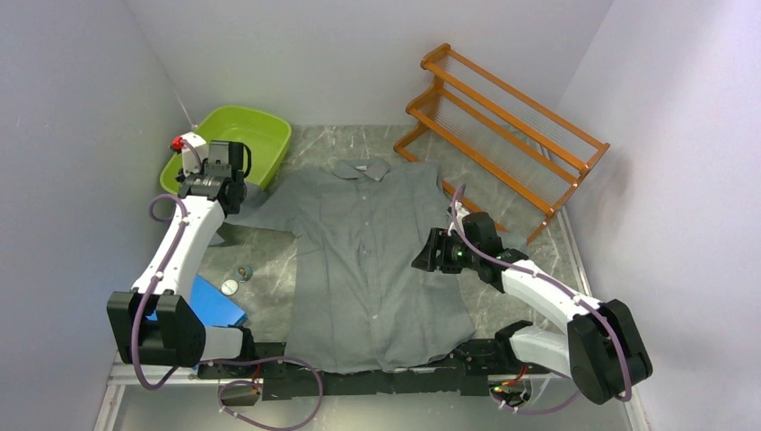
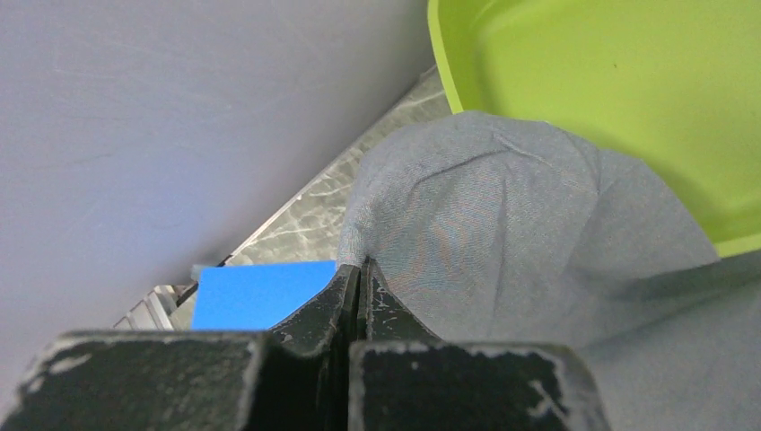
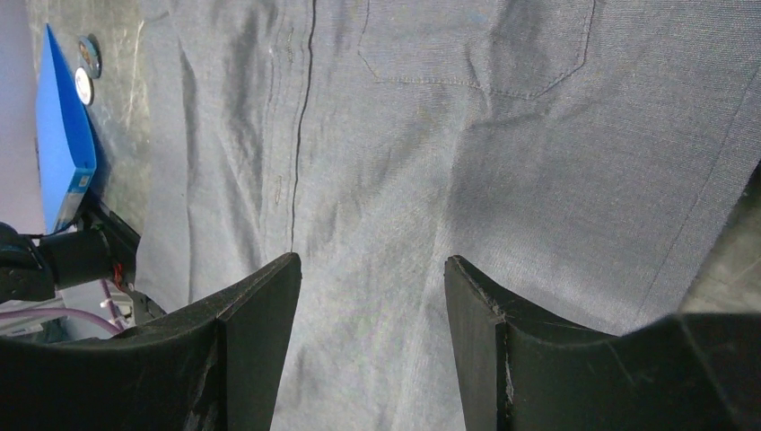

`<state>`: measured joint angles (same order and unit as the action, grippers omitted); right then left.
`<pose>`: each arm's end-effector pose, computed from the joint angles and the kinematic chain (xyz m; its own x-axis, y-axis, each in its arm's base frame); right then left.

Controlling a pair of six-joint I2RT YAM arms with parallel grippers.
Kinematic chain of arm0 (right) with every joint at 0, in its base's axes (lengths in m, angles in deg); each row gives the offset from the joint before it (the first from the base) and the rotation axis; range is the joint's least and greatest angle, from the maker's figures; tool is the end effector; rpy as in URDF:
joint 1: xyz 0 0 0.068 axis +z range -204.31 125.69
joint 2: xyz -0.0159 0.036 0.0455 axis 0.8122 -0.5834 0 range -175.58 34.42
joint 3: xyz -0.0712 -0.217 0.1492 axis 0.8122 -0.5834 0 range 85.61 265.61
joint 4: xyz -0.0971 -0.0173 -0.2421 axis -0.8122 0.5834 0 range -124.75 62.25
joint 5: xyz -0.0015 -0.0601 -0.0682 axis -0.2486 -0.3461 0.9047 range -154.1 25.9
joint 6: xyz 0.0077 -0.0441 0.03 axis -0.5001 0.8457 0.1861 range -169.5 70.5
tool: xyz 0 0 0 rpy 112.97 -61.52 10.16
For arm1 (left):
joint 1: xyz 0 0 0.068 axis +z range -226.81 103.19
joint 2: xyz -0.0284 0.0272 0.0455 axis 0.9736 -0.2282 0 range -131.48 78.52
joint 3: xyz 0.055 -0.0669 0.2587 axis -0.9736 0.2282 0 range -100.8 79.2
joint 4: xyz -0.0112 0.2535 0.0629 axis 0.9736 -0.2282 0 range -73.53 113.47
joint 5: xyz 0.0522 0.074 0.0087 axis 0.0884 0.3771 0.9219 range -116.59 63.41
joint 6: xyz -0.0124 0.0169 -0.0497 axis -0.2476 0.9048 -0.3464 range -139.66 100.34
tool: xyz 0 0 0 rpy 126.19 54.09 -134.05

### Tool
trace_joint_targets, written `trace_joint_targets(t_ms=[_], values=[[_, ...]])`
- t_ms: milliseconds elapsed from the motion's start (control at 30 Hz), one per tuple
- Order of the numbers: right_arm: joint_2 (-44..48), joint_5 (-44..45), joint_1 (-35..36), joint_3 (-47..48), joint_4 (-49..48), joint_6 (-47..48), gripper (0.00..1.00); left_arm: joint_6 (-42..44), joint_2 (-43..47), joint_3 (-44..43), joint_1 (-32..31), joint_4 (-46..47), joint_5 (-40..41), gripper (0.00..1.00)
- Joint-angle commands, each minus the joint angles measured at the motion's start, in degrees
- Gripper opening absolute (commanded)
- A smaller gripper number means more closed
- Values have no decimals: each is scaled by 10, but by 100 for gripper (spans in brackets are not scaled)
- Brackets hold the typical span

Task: Pin the brooch onto the clothing
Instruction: Flatten out the clothes at the center of the board, then pick up the brooch from the center of the board.

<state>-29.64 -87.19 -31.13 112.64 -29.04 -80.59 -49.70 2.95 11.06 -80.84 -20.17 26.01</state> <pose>0.1917 0.0974 0.1788 -0.8579 0.1493 -0.4916 -0.2148 0.7650 0.6072 0.2663 0.0094 0.3226 -0.4437 -0.2735 -0.8534 -0.7826 0.5823 0.2203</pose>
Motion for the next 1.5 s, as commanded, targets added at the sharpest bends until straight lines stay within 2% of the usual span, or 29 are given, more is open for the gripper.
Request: trace_joint_targets(t_ms=[0, 100, 200, 233, 267, 300, 333, 367, 467, 567, 733, 833, 933, 1033, 1133, 1233, 1367, 1467], values=[[-9, -11, -2, -2, -38, -1, 64, 20, -4, -4, 1, 13, 75, 3], [-12, -13, -2, -3, -40, 0, 64, -35, -49, -25, 1, -45, 116, 7], [-12, -13, -2, -2, -38, 1, 64, -169, -115, -96, 1, -180, 147, 21], [-11, -13, -2, -1, -34, 3, 64, -197, -142, -119, 0, -224, 163, 41], [-9, -12, -2, 0, -31, 4, 64, -277, -171, -148, 1, -292, 176, 60], [-6, -9, -2, 0, -28, 5, 64, -363, -201, -182, -2, -383, 184, 75], [-4, -7, -2, 0, -26, 6, 64, -460, -232, -219, -7, -484, 193, 88], [-2, -6, -2, 0, -24, 5, 64, -466, -257, -235, -14, -522, 204, 94], [5, -4, -3, -2, -23, 6, 64, -474, -273, -234, -37, -528, 199, 94], [7, -2, -2, 0, -18, 8, 64, -502, -233, -205, -45, -525, 172, 95], [9, 2, -3, 0, -18, 12, 64, -351, -119, -127, -68, -378, 108, 95], [2, -2, -3, 1, -27, 10, 64, -231, -10, -48, -68, -235, 16, 95], [-4, -8, -3, 2, -32, 9, 64, -127, 113, 50, -68, -83, -125, 95], [-2, -7, -3, 2, -31, 11, 64, -90, 226, 149, -68, 13, -286, 95], [3, -1, -3, 0, -28, 12, 64, -115, 299, 212, -68, 37, -378, 95], [6, 0, -3, -1, -24, 14, 64, -166, 336, 259, -68, -3, -423, 95], [4, 2, -3, -4, -27, 15, 64, -219, 327, 297, -68, -51, -451, 95], [-1, -1, -2, -2, -33, 15, 64, -250, 298, 304, -67, -50, -450, 95]])
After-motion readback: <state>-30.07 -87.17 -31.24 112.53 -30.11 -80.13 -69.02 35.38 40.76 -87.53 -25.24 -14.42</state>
